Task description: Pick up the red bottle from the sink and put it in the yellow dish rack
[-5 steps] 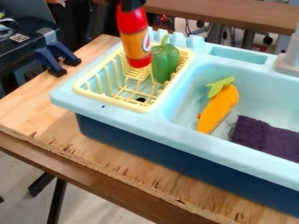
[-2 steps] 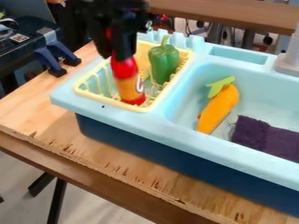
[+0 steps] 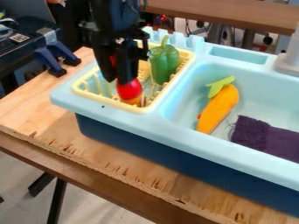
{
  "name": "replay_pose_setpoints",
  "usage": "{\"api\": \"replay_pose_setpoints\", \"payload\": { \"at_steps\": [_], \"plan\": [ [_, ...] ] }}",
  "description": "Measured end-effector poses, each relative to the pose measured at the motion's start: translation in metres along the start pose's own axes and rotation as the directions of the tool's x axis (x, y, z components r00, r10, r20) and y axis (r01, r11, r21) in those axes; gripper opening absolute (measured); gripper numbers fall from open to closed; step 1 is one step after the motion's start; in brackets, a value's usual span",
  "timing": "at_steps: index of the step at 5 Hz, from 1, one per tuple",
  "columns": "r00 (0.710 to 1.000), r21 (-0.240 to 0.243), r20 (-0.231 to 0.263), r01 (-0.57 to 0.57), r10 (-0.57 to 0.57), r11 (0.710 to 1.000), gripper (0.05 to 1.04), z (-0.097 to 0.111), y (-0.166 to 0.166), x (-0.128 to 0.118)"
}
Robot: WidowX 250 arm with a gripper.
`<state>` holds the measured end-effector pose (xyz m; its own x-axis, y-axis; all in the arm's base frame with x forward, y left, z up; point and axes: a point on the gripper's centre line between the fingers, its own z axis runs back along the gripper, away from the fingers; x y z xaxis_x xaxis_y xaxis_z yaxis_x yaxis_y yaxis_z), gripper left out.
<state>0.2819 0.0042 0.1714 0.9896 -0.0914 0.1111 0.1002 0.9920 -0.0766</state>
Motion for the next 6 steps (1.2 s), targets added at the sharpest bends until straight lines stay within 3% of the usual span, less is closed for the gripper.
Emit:
{"api": "replay_pose_setpoints", "payload": {
  "at_steps": [1,2,3,4,5,6],
  "plan": [
    [0.999,-0.006,-0.030,0.021,-0.021,1.000,0.423,-0.006,0.001,0.001],
    [0.996,-0.014,-0.083,0.033,-0.034,0.999,0.739,-0.013,-0.002,-0.002],
    [0.997,-0.051,-0.069,-0.023,0.020,0.998,0.996,-0.012,-0.003,0.000],
    [0.999,-0.064,-0.039,-0.023,0.021,0.998,1.009,-0.003,-0.008,0.007],
    [1.000,-0.076,0.011,0.020,-0.019,0.997,1.006,0.021,-0.018,0.019],
    [0.993,-0.022,0.026,0.113,-0.112,0.993,1.006,0.057,-0.036,0.028]
  ]
}}
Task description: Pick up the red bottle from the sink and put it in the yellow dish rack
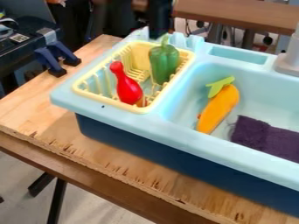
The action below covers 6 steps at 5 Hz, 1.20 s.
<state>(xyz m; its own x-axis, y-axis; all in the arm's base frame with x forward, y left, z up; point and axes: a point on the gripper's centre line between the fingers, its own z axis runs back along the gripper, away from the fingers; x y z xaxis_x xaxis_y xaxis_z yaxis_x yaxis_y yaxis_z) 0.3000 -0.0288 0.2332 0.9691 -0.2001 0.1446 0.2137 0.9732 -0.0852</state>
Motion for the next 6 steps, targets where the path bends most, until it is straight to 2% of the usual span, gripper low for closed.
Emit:
{"api": "replay_pose_setpoints", "payload": {
  "at_steps": [1,2,6],
  "plan": [
    [0.992,0.039,-0.058,0.110,-0.108,0.993,1.006,0.000,-0.019,0.008],
    [0.974,0.017,-0.120,0.194,-0.191,0.981,1.006,-0.013,-0.038,0.015],
    [0.971,0.014,-0.129,0.204,-0.200,0.979,1.006,-0.016,-0.040,0.016]
  ]
}}
